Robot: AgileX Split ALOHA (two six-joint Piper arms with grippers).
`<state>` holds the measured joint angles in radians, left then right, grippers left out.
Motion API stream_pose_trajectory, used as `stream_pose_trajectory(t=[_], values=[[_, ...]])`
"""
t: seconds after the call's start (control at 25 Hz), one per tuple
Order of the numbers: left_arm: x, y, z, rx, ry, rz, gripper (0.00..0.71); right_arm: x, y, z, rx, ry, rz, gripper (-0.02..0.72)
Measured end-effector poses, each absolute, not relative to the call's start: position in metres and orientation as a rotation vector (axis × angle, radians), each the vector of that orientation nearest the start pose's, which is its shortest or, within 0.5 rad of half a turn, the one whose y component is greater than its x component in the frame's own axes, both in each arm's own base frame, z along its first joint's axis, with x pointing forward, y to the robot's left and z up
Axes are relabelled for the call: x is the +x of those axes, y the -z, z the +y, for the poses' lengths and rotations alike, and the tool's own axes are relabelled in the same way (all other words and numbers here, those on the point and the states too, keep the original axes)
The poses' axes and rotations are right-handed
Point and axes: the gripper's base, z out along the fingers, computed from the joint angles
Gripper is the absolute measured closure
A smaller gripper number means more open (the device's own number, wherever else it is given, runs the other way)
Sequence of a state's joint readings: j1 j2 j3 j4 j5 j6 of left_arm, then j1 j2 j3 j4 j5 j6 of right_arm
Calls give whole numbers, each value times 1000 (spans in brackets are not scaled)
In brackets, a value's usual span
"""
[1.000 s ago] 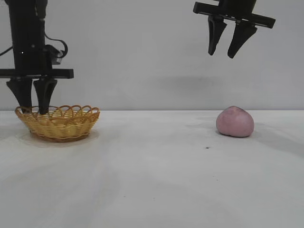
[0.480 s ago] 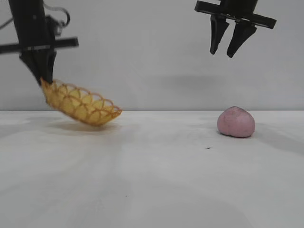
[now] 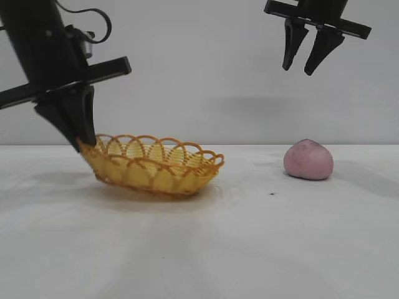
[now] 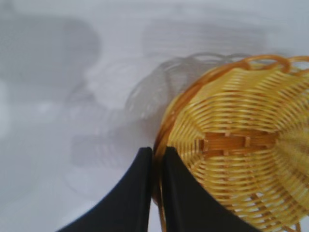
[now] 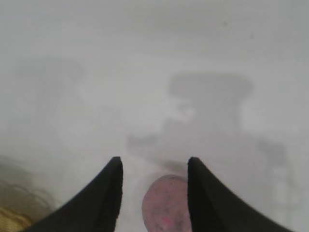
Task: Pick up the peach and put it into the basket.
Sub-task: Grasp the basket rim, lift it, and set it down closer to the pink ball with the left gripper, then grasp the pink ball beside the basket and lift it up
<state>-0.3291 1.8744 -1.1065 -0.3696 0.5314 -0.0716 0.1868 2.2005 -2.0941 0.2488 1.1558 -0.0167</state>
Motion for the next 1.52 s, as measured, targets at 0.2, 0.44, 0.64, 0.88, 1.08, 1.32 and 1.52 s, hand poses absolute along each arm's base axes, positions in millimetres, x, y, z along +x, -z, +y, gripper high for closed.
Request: stream_pose_trajectory(t=[0.2, 0.44, 0.64, 0.88, 1.08, 1.32, 1.52], values=[[322, -141, -139, -96, 488, 2818, 710, 471, -264, 110, -214, -390, 2743, 400], [320, -142, -139, -92, 501, 2804, 646, 471, -264, 110, -232, -387, 2742, 400], [316, -151, -139, -37, 513, 2807, 391, 471, -264, 110, -233, -386, 2742, 400], [308, -188, -133, 119, 450, 2730, 336, 471, -264, 110, -233, -386, 2742, 400], [309, -202, -81, 94, 165, 2767, 351, 471, -264, 110, -235, -386, 2741, 400], [311, -213, -25, -33, 17, 2754, 351, 471, -264, 110, -234, -392, 2741, 400], [300, -242, -19, -10, -21, 2678, 351, 471, -264, 111, -236, -395, 2738, 400]])
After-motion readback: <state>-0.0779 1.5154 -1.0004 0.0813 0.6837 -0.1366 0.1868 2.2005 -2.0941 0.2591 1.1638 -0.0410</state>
